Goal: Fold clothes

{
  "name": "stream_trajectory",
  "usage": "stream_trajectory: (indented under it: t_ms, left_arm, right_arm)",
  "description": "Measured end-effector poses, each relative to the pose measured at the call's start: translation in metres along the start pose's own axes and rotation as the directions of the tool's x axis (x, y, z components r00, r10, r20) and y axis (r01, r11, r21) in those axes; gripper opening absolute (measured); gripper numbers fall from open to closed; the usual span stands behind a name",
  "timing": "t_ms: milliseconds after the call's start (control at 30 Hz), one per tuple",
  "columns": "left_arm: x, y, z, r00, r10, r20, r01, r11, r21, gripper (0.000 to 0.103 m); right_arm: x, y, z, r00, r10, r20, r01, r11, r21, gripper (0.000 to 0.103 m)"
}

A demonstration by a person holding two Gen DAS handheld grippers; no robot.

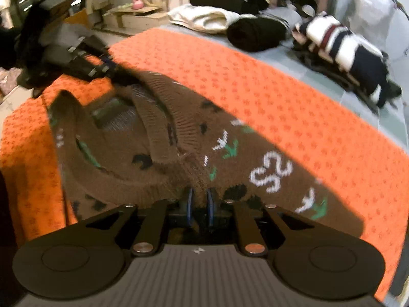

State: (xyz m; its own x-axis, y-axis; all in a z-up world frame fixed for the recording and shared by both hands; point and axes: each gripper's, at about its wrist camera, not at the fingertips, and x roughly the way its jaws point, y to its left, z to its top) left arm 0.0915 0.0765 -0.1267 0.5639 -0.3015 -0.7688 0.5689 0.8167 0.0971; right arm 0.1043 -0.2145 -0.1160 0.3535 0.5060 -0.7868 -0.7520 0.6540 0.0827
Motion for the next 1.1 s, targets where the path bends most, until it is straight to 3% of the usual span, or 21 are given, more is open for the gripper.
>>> stream_trajectory:
  t_ms: [67,167,233,300,467,633,667,733,800,867,967,1033,1100]
  left_arm:
    - [0.0,-0.008,-0.003,1.0,0.026,0.005,-0.026,0.999,0.042,0.019]
    - [-0.007,-0.007,-0.002,1.0,0.023,0.012,-0.024,0.999,0.028,0.024]
    - [-0.017,-0.003,0.001,1.0,-0.003,0.023,0.003,1.0,0.004,0.032]
    - [-0.028,0.002,0.003,0.998,-0.04,0.038,0.041,0.999,-0.025,0.041]
    - [-0.057,0.019,0.018,0.977,-0.182,0.114,0.197,0.97,-0.142,0.042]
    - [-0.045,0.032,0.046,0.972,-0.14,0.189,0.187,0.947,-0.263,0.04]
    - [-0.038,0.034,0.052,0.973,-0.14,0.186,0.189,0.941,-0.28,0.038]
    - [-0.02,0.032,0.062,0.976,-0.163,0.147,0.199,0.941,-0.275,0.017]
    - [-0.003,0.026,0.065,0.976,-0.2,0.081,0.213,0.95,-0.23,0.006]
    - [0.012,0.018,0.064,0.975,-0.221,0.001,0.218,0.961,-0.169,0.005]
    - [0.031,0.001,0.055,0.977,-0.18,-0.118,0.177,0.984,-0.033,0.004]
    - [0.03,-0.006,0.048,0.985,-0.145,-0.097,0.149,0.988,0.037,0.005]
    - [0.024,-0.006,0.051,0.987,-0.132,-0.088,0.134,0.991,0.016,0.006]
  right_arm:
    - [0.0,-0.001,-0.001,1.0,-0.007,0.015,0.006,0.999,0.034,0.018]
    - [-0.009,-0.003,0.002,1.0,-0.005,0.019,0.004,0.998,0.06,0.025]
    - [-0.019,-0.004,0.005,1.0,0.003,0.03,-0.005,0.998,0.059,0.033]
    - [-0.032,-0.004,0.009,0.998,0.008,0.056,-0.011,0.998,0.06,0.035]
    - [-0.05,-0.011,0.027,0.993,-0.034,0.117,0.02,0.993,0.114,0.035]
    - [-0.028,-0.014,0.041,0.991,-0.093,0.098,0.076,0.984,0.161,0.034]
    - [-0.021,-0.014,0.042,0.991,-0.1,0.085,0.085,0.983,0.165,0.034]
    - [-0.006,-0.013,0.04,0.994,-0.101,0.048,0.091,0.98,0.176,0.034]
    - [0.008,-0.01,0.035,0.995,-0.095,0.005,0.093,0.979,0.184,0.033]
    - [0.018,-0.006,0.029,0.996,-0.088,-0.026,0.091,0.98,0.178,0.032]
    - [0.018,0.0,0.023,0.995,-0.103,-0.01,0.103,0.983,0.154,0.033]
    - [0.014,0.0,0.024,0.994,-0.105,-0.01,0.106,0.981,0.162,0.033]
    - [0.001,-0.001,0.023,0.993,-0.116,0.012,0.111,0.974,0.198,0.033]
